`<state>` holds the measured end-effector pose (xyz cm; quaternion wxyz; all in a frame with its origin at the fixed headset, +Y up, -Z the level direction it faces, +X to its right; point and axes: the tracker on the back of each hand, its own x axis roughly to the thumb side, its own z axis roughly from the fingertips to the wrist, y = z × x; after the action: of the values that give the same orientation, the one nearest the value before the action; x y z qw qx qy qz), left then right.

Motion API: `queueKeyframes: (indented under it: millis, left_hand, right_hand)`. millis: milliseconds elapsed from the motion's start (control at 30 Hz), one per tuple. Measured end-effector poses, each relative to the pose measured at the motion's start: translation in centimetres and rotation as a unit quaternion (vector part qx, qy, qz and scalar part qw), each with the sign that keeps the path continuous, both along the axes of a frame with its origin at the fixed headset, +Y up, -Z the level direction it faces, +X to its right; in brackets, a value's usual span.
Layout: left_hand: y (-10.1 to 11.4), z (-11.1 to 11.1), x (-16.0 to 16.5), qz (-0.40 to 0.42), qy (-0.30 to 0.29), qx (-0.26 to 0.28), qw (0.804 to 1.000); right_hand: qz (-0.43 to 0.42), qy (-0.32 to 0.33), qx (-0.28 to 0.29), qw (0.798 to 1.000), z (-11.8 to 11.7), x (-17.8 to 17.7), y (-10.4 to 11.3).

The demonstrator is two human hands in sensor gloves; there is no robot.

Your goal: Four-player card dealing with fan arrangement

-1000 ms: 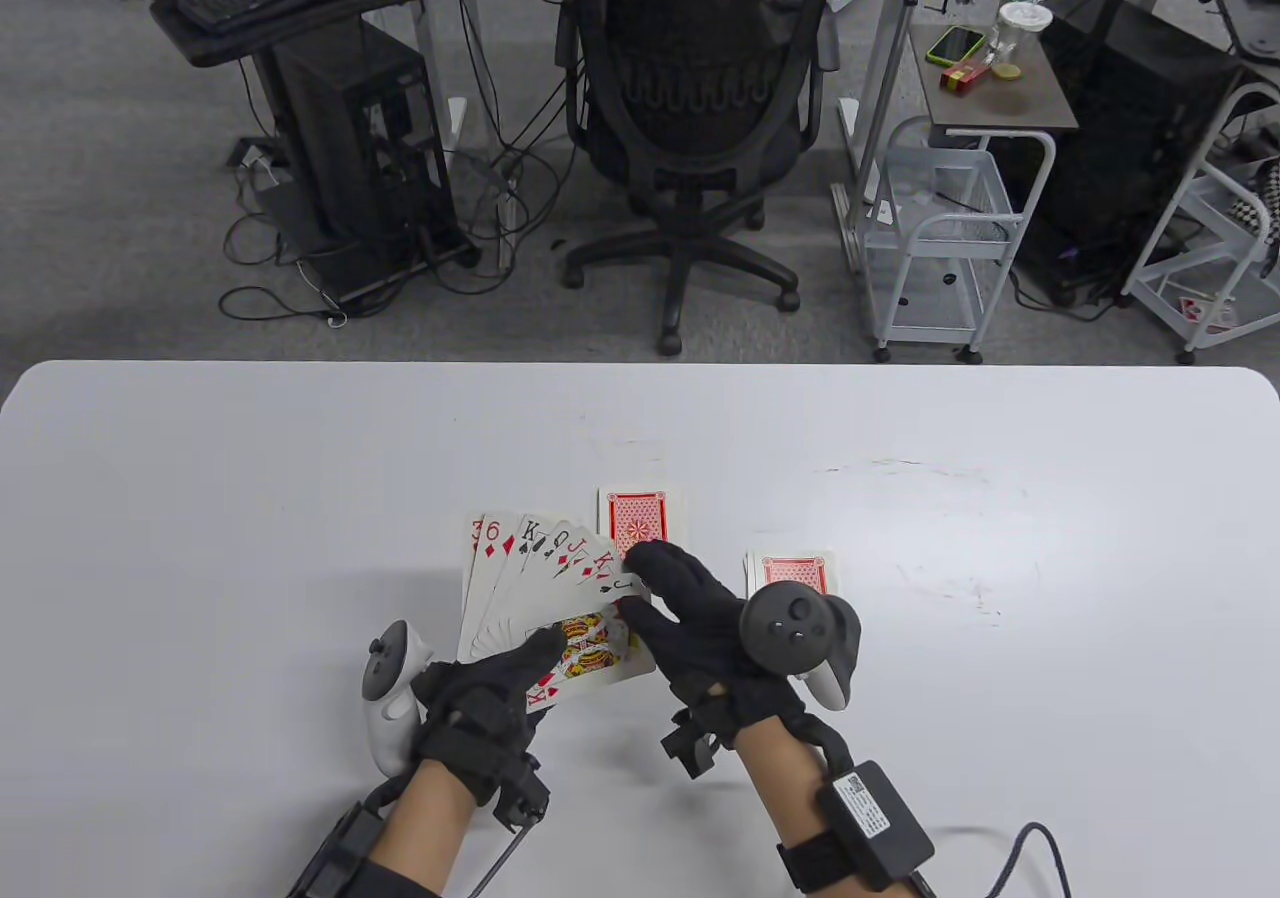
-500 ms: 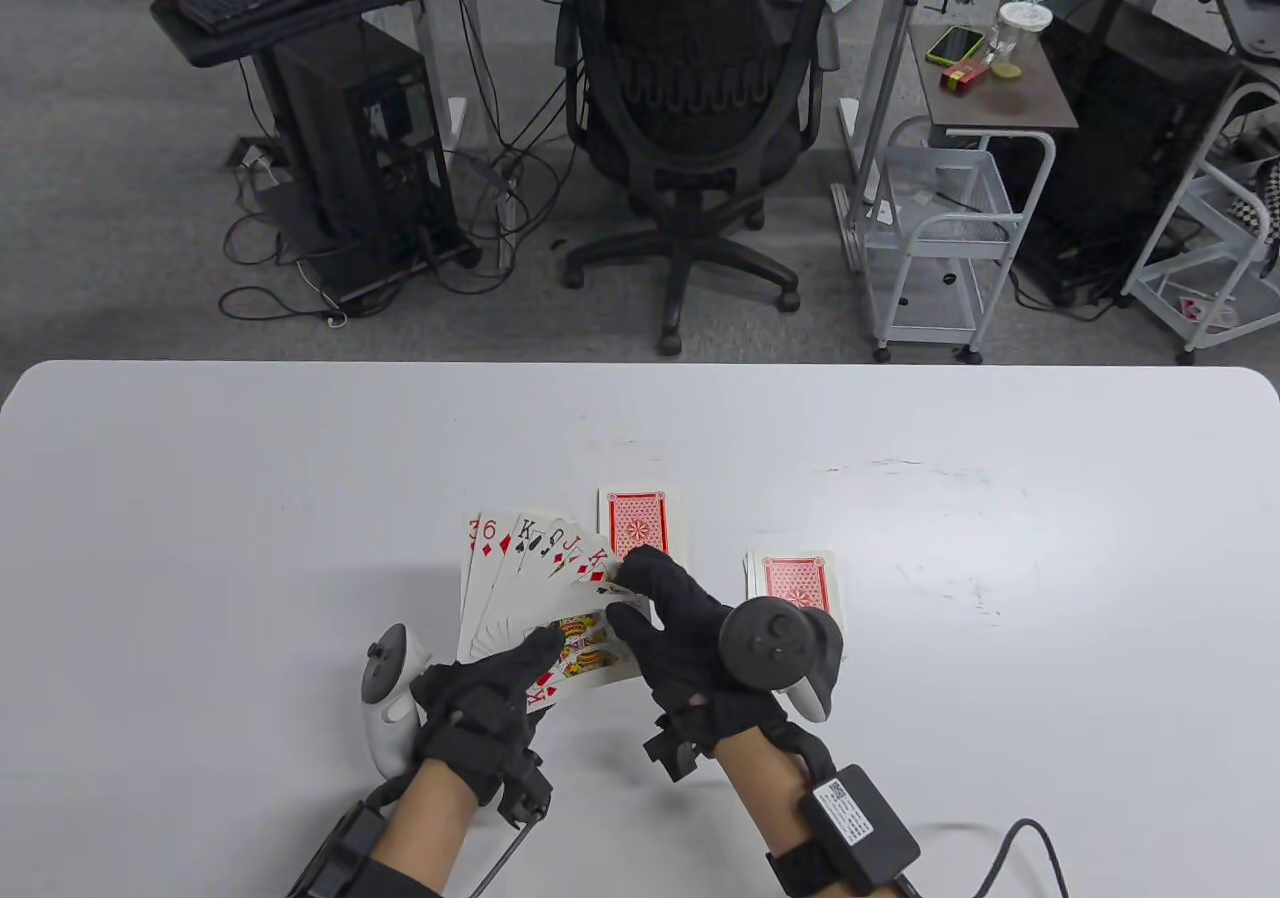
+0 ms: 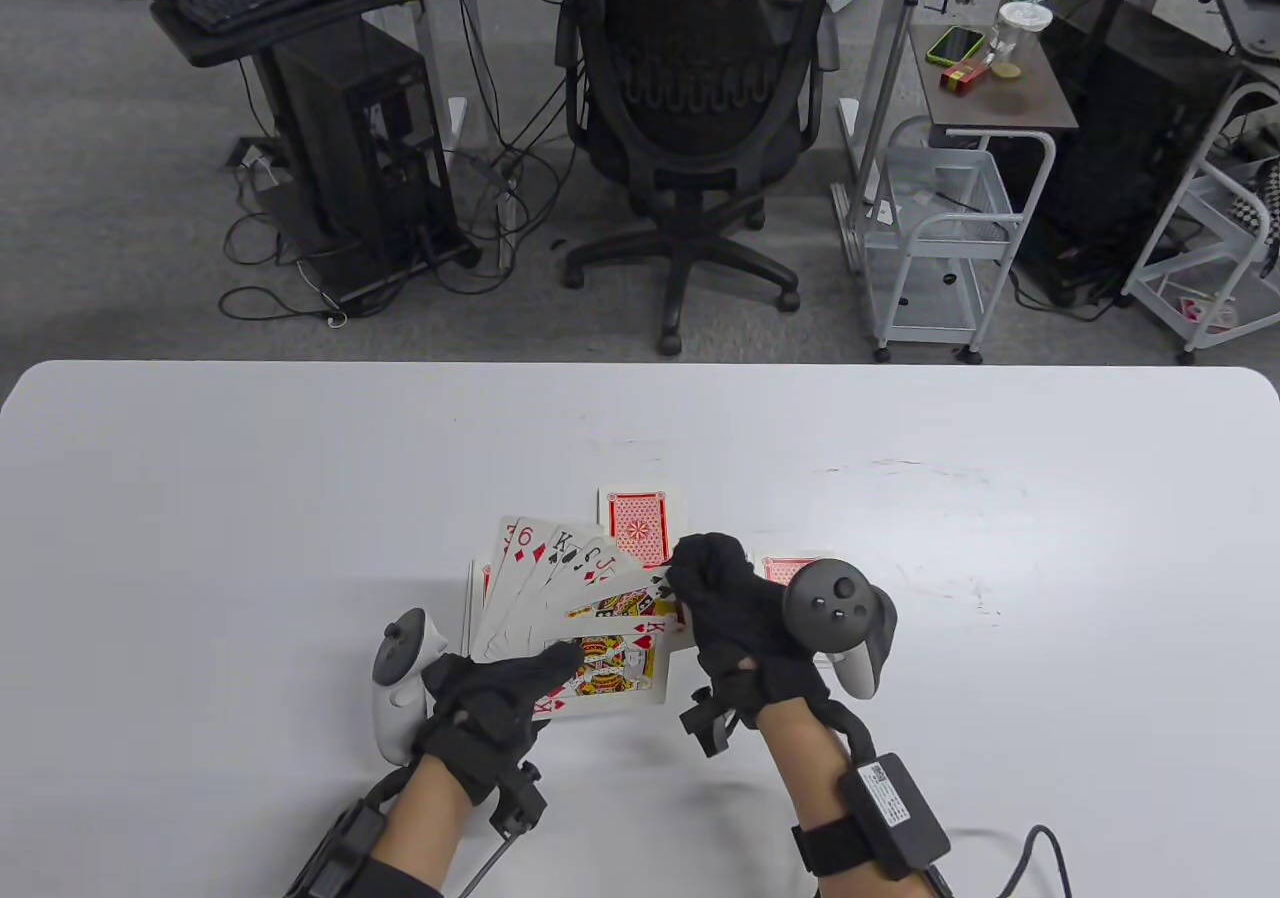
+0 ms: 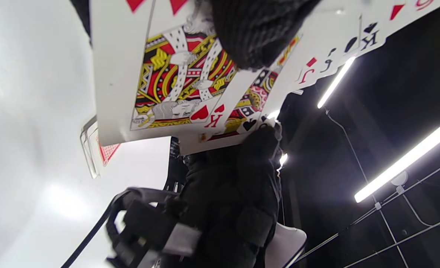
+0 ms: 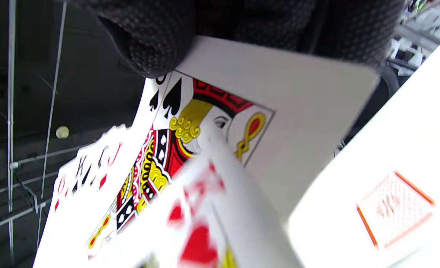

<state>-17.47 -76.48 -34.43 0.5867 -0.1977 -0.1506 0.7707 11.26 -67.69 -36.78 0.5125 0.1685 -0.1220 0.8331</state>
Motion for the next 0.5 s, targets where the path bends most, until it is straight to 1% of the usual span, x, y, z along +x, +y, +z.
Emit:
queueKeyframes:
  millis: [33,100,200,333,433,500]
  left_hand:
    - [0.0,0.1,0.1,-0.010,-0.012,0.001,1.000]
    - [0.0,0.1,0.5,-0.027,-0.031,0.000,0.999]
    - [0.0,0.2,1.2,-0.049,-0.064,0.000,0.997]
    - [-0.2,0.3,2.1,-0.106,-0.099,0.005,0.989]
    - [-0.3,0.5,2.7,-0.135,-0.115,0.008,0.984]
    - [-0.3,0.5,3.0,-0.151,-0.125,0.007,0.981]
  right_hand:
    - [0.000,-0.017,0.020,1.000,-0.1,0.7,0.5]
    - [0.006,-0.030,0.054,0.998,0.0,1.8,1.3]
    - [-0.006,-0.035,0.104,0.994,0.3,2.9,2.5]
    - [-0.026,-0.033,0.142,0.989,0.7,3.4,3.8]
    - [-0.007,-0.043,0.171,0.984,1.1,3.4,4.6]
    - [-0.006,-0.045,0.181,0.982,1.3,3.4,4.9]
